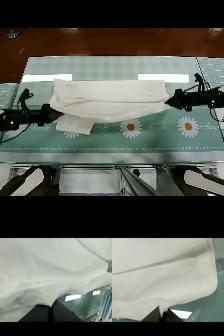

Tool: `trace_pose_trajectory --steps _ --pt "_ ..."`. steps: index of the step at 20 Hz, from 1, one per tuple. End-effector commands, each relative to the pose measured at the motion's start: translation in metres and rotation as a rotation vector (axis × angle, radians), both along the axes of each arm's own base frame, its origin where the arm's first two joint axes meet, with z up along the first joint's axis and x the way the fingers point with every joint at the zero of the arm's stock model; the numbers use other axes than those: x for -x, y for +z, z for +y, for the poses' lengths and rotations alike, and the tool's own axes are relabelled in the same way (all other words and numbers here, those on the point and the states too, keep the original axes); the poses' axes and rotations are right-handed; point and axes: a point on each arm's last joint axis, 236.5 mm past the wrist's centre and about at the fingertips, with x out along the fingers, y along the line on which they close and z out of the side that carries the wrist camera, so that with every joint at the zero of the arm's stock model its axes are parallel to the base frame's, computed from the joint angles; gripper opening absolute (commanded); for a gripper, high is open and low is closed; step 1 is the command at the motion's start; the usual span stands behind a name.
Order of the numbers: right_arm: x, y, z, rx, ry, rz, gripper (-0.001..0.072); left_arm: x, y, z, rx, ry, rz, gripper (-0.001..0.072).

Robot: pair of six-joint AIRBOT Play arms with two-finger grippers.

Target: Fold the shirts.

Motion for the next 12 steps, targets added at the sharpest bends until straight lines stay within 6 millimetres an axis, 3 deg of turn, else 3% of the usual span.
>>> trace_pose_trajectory --steps 1,3,6,11,12 --pt "-0.055 0.022 -0.003 0.023 -0.04 -0.085 0.0021 -0.07 0.017 0.014 -0.05 0.052 -0.056 0.0029" --pt "-0.078 0.024 -0.01 0.022 -0.063 -0.095 0.002 -0.11 0.024 0.017 -0.061 0.076 -0.078 0.0029" --pt "-0.1 0.017 -0.015 0.018 -0.071 -0.09 0.0021 -0.152 0.024 0.015 -0.058 0.061 -0.089 0.0029" --pt "-0.115 -0.005 -0.006 -0.066 -0.073 -0.068 0.0021 -0.161 -0.016 0.004 0.001 -0.009 0.029 0.003" --pt "-0.116 -0.008 -0.004 -0.076 -0.069 -0.07 0.0024 -0.161 -0.02 0.004 0.001 -0.008 0.036 0.0059"
